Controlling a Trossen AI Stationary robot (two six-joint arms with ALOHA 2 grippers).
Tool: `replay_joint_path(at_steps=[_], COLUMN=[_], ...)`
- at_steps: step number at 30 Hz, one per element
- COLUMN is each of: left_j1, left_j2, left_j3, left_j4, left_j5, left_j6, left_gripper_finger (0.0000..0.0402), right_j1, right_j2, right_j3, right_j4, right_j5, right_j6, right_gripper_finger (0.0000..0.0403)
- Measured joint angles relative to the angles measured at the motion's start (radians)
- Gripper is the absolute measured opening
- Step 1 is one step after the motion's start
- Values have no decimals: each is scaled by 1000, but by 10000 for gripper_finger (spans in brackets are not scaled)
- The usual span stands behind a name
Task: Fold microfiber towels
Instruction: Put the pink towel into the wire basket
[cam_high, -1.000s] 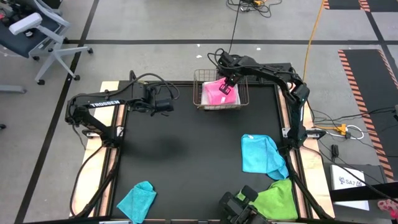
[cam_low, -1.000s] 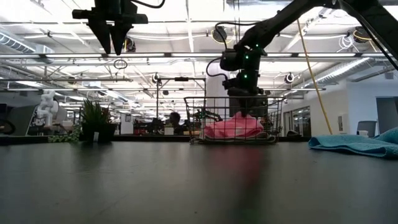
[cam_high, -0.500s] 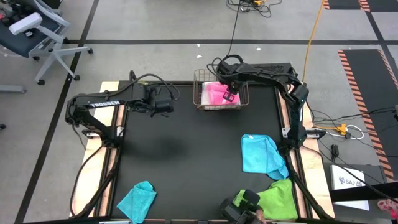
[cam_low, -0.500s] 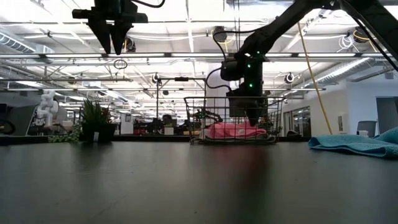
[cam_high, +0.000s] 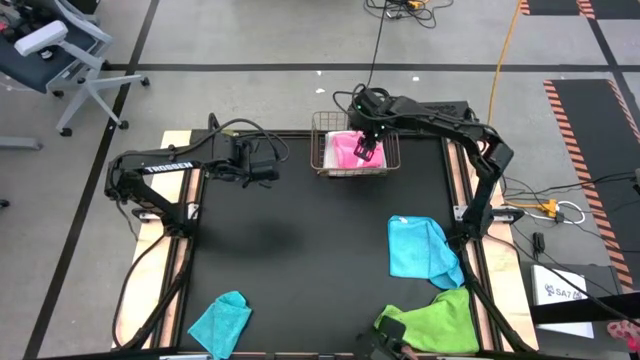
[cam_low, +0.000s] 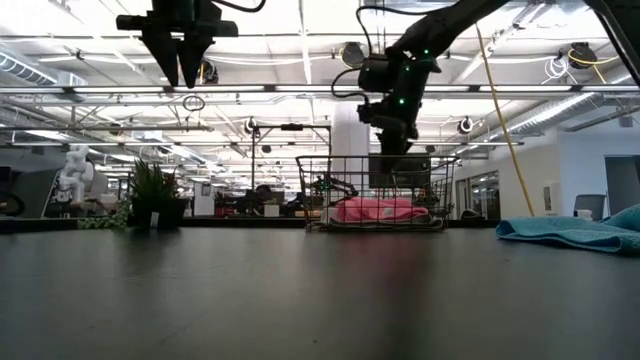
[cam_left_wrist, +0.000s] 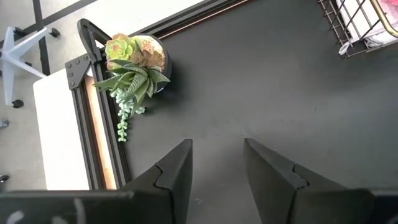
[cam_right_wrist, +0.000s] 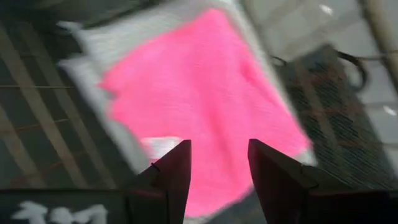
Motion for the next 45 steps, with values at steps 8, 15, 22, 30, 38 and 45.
replay_joint_path(at_steps=[8, 15, 22, 30, 38, 45], left_j1=[0, 1, 31, 206, 313, 305], left_j2=[0, 0, 0, 47, 244, 481], left_j3=[0, 0, 0, 1, 18, 197], left_j4=[1, 24, 197, 703, 986, 937], left_j5=[0, -1, -5, 247, 531, 565], left_j6=[4, 35, 222, 737, 968, 1110], left_gripper_finger=[145, 145, 145, 145, 145, 145], right_j1=[-1, -1, -2, -20, -16, -17], right_j2=[8, 8, 4, -189, -467, -636], right_j3=[0, 0, 0, -2, 0, 0], right_j4=[41, 71, 56, -94, -194, -208], right_j5=[-195, -233, -203, -200, -76, -69], right_j6=[-120, -179, -154, -6, 141, 279], right_gripper_finger=[147, 147, 87, 3, 3, 1])
